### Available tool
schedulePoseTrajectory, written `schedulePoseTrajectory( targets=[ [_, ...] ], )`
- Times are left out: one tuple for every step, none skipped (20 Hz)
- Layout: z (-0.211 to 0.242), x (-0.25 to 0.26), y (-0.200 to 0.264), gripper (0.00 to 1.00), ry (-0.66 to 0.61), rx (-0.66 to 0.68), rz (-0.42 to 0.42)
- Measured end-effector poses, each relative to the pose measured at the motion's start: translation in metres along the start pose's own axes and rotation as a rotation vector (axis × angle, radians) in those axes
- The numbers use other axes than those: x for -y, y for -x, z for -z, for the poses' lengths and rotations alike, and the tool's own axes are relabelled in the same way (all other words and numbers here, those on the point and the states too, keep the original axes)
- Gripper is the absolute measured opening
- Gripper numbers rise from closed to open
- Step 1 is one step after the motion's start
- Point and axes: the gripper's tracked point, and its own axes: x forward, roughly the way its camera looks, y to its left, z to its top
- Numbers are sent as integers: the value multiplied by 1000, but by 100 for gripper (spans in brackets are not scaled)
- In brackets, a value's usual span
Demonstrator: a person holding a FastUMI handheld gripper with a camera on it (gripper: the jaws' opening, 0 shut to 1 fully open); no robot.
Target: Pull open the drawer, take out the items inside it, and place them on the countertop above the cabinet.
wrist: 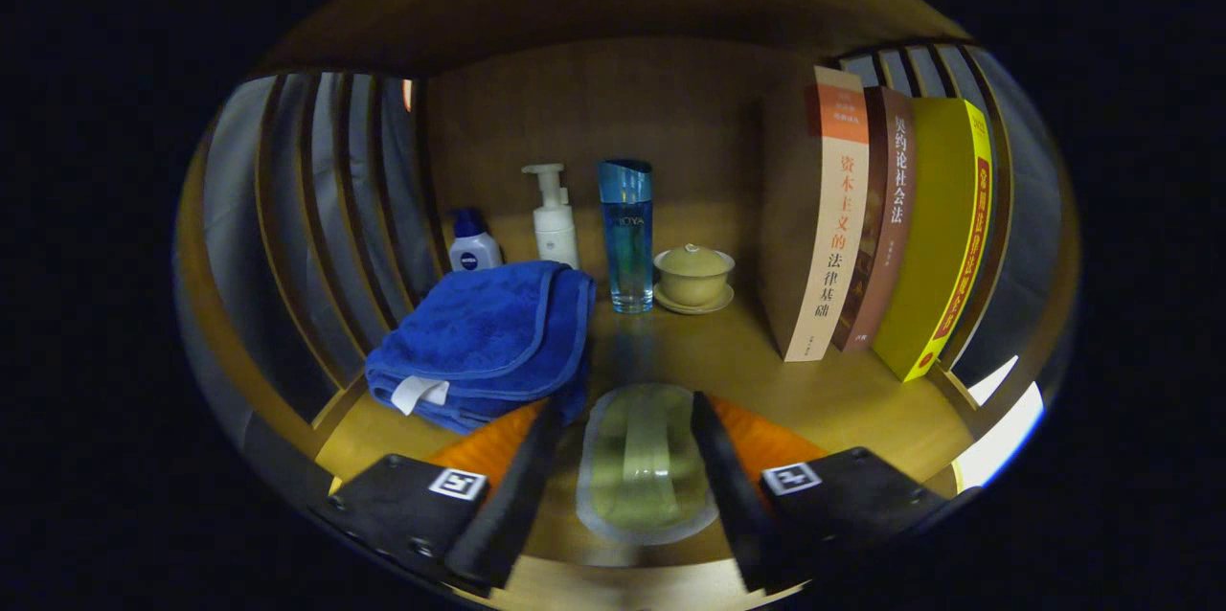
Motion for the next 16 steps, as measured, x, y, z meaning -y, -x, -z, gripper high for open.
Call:
schedulePoseTrajectory(
  targets=[
    [-5, -1, 4, 100, 8, 11, 3],
    [-8, 1, 9, 100, 13, 22, 11],
    [-12, 2, 15, 100, 18, 32, 20],
    [-16, 1, 23, 100, 19, 40, 22],
    [-19, -3, 31, 100, 12, 49, 11],
    [-24, -7, 42, 100, 4, 63, -3],
    [-32, -9, 54, 100, -1, 83, -6],
    [-39, -9, 65, 100, -3, 110, -10],
    [-48, -11, 77, 100, 0, 139, -17],
    [-58, -12, 92, 100, 8, 165, -23],
    [-65, -13, 104, 100, 19, 187, -27],
    [-74, -14, 118, 100, 26, 212, -29],
    [-80, -14, 132, 100, 32, 231, -33],
    [-84, -15, 145, 100, 35, 248, -38],
    [-86, -17, 158, 100, 39, 261, -44],
    [-88, -19, 169, 100, 44, 275, -48]
  ],
)
